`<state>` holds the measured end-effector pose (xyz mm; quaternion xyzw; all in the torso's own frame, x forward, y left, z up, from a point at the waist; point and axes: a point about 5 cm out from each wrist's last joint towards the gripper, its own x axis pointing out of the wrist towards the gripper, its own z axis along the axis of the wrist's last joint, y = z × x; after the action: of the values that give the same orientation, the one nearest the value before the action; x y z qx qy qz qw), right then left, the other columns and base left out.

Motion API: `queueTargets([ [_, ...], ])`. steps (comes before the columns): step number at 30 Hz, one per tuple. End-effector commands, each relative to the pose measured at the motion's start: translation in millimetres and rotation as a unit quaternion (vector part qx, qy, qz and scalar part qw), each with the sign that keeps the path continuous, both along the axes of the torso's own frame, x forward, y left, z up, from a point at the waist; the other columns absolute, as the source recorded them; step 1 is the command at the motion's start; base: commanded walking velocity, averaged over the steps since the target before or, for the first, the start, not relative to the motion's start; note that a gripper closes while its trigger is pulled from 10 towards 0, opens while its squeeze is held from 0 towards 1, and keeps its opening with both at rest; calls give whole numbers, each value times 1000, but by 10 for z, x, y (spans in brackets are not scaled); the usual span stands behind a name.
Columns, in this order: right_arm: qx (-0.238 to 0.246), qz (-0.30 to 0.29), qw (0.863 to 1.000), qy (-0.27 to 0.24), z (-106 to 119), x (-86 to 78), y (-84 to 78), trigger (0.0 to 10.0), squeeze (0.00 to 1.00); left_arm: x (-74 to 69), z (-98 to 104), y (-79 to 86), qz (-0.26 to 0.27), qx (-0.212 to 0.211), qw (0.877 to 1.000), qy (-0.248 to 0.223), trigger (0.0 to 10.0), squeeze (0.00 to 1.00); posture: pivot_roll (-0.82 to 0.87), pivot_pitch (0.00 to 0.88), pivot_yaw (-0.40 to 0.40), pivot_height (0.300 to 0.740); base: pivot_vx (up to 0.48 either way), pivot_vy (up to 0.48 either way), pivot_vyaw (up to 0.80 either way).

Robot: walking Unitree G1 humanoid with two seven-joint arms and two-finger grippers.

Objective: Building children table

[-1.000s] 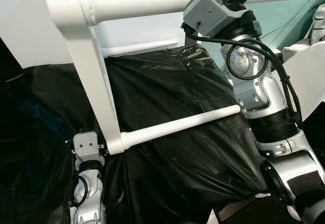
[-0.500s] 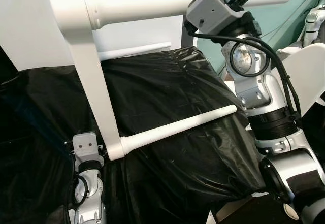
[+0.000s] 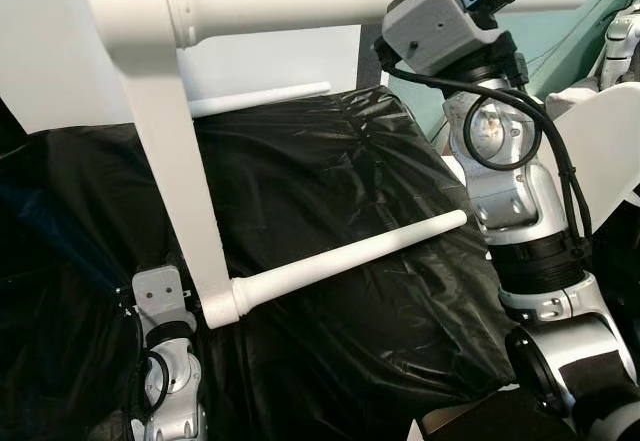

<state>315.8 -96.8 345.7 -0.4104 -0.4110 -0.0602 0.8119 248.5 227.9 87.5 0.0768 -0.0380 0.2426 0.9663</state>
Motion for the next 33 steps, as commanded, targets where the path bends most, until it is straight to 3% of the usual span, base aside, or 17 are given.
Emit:
queueTargets([
  [1, 143, 8, 990, 16, -24, 13, -231, 0, 0, -41, -3, 171, 111, -9, 994, -5, 10000, 0, 46, 0, 50, 740, 0, 0, 0],
  [3, 145, 2, 989, 19, -42, 23, -259, 0, 0, -37, 58, 268, 135, -4, 991, -17, 10000, 0, 43, 0, 53, 740, 0, 0, 0],
  [4, 146, -8, 989, 22, -68, 36, -296, 0, 0, -27, 163, 412, 164, -3, 986, -39, 10000, 0, 45, 0, 57, 740, 0, 0, 0],
  [10, 143, -19, 989, 26, -101, 53, -317, 0, 0, 10, 352, 611, 202, 9, 977, -70, 10000, 0, 49, 0, 62, 740, 0, 0, 0],
  [17, 179, -16, 983, 44, -154, 89, -355, 0, 0, -67, 258, 653, 229, 5, 972, -45, 10000, 0, 51, 0, 70, 740, 0, 0, 0],
  [18, 245, 5, 967, 75, -225, 135, -420, 0, 0, -128, 184, 644, 239, -2, 971, -32, 10000, 0, 57, 0, 66, 740, 0, 0, 0],
  [19, 245, 5, 967, 75, -225, 135, -420, 0, 0, -128, 184, 644, 239, -2, 971, -32, 10000, 0, 57, 0, 66, 740, 0, 0, 0],
  [20, 329, 26, 939, 94, -315, 156, -550, 0, 0, -190, 115, 614, 242, -5, 970, -20, 10000, 0, 64, 0, 62, 740, 0, 0, 0],
  [22, 329, 26, 939, 94, -315, 156, -550, 0, 0, -190, 115, 614, 242, -5, 970, -20, 10000, 0, 64, 0, 62, 740, 0, 0, 0],
  [23, 404, 44, 908, 106, -410, 157, -676, 0, 0, -237, 71, 589, 243, -7, 970, -14, 10000, 0, 68, 0, 59, 740, 0, 0, 0],
  [24, 404, 44, 908, 106, -410, 157, -676, 0, 0, -237, 71, 589, 243, -7, 970, -14, 10000, 0, 68, 0, 59, 740, 0, 0, 0],
  [25, 463, 57, 877, 113, -505, 150, -791, 0, 0, -265, 47, 575, 243, -8, 970, -11, 10000, 0, 69, 0, 57, 740, 0, 0, 0],
  [26, 463, 57, 877, 113, -505, 150, -791, 0, 0, -265, 47, 575, 243, -8, 970, -11, 10000, 0, 69, 0, 57, 740, 0, 0, 0],
  [27, 495, 63, 859, 114, -569, 137, -871, 0, 0, -271, 44, 574, 243, -8, 970, -11, 10000, 0, 69, 0, 56, 740, 0, 0, 0],
  [28, 495, 63, 859, 114, -569, 137, -871, 0, 0, -271, 44, 574, 243, -8, 970, -11, 10000, 0, 69, 0, 56, 740, 0, 0, 0],
  [30, 524, 67, 840, 121, -661, 113, -949, 0, 0, -250, 67, 597, 239, -4, 971, -13, 10000, 0, 60, 0, 62, 740, 0, 0, 0],
  [33, 538, 53, 832, 127, -768, 81, -1010, 0, 0, -214, 87, 600, 232, 1, 973, -13, 10000, 0, 58, 0, 64, 740, 0, 0, 0],
])
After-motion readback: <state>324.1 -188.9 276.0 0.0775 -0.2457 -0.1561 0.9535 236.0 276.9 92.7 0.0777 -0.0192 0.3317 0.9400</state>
